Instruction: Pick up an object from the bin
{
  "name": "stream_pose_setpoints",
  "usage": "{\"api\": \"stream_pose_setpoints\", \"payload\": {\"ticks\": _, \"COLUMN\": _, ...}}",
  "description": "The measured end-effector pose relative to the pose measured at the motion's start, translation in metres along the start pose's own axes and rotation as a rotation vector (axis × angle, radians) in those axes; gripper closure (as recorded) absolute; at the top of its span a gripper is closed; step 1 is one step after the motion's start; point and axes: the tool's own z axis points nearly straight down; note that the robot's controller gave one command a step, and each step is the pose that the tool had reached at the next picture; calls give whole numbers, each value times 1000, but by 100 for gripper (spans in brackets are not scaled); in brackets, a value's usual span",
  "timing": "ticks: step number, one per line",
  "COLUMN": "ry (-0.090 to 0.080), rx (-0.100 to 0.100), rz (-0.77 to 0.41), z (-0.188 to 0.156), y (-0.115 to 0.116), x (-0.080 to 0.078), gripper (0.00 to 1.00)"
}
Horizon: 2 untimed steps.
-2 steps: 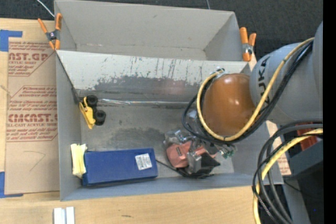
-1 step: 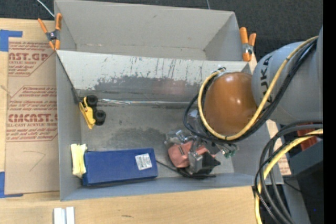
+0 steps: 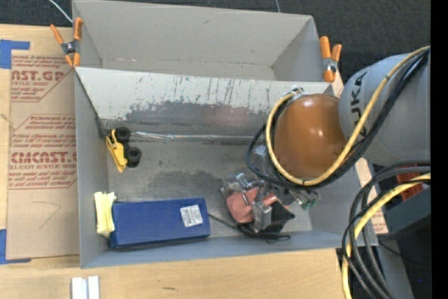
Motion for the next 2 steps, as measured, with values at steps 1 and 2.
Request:
{"api": "stream_pose_setpoints", "payload": {"ticks": 1, "ry": 3, "rx": -2, "rz": 1, "z": -10, "y": 0, "x": 0, "gripper": 100}}
{"api": "stream_pose_setpoints", "payload": {"ticks": 2, "ry": 2, "rx": -1, "rz": 1, "z": -22, "y": 1, "x": 0, "gripper": 100}}
